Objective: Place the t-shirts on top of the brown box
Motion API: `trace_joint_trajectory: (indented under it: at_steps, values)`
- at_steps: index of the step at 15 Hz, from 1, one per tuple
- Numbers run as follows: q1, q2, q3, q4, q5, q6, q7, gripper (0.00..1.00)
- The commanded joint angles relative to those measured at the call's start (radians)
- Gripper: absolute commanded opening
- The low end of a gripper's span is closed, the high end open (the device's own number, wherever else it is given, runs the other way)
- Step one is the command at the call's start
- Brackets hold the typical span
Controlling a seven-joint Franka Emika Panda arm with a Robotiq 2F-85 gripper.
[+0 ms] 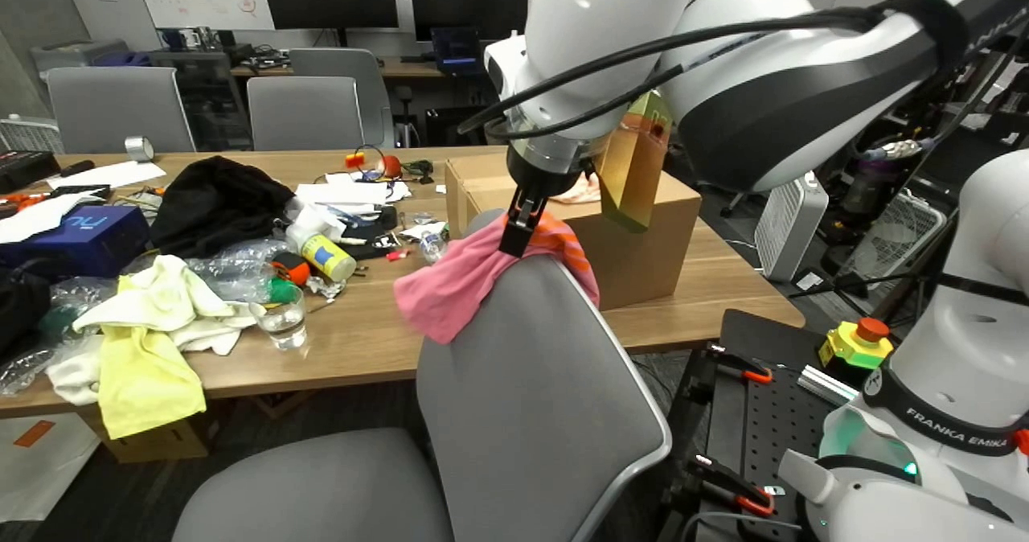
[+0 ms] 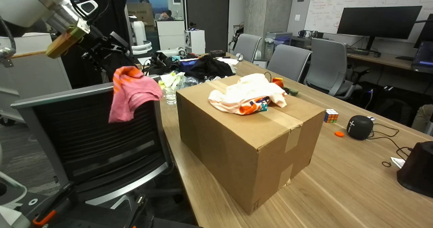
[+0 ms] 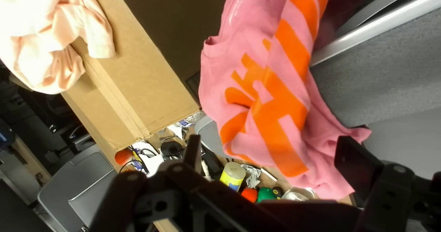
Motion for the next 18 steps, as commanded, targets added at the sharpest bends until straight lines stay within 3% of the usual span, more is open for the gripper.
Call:
trace_joint_trajectory:
  at_steps: [1, 2, 3, 4, 6, 14, 17, 18]
  values:
    - [0.008, 0.017, -0.019, 0.012, -0.02, -0.007, 0.03, 1.0]
    - [0.008, 0.021, -0.022, 0.01, -0.02, -0.008, 0.033, 1.0]
    - [0.008, 0.023, -0.026, 0.01, -0.019, -0.009, 0.033, 0.93]
    - [0.008, 0.026, -0.03, 0.011, -0.016, -0.01, 0.032, 0.74]
    - [0.008, 0.029, -0.037, 0.009, -0.018, -0.01, 0.035, 0.69]
    - [0.006, 0.024, -0.055, 0.007, -0.015, -0.008, 0.032, 0.08]
    - [0.005, 0.012, -0.064, 0.002, -0.008, -0.001, 0.026, 0.0]
    - [0.006, 0.007, -0.068, 0.003, -0.002, -0.001, 0.019, 0.03]
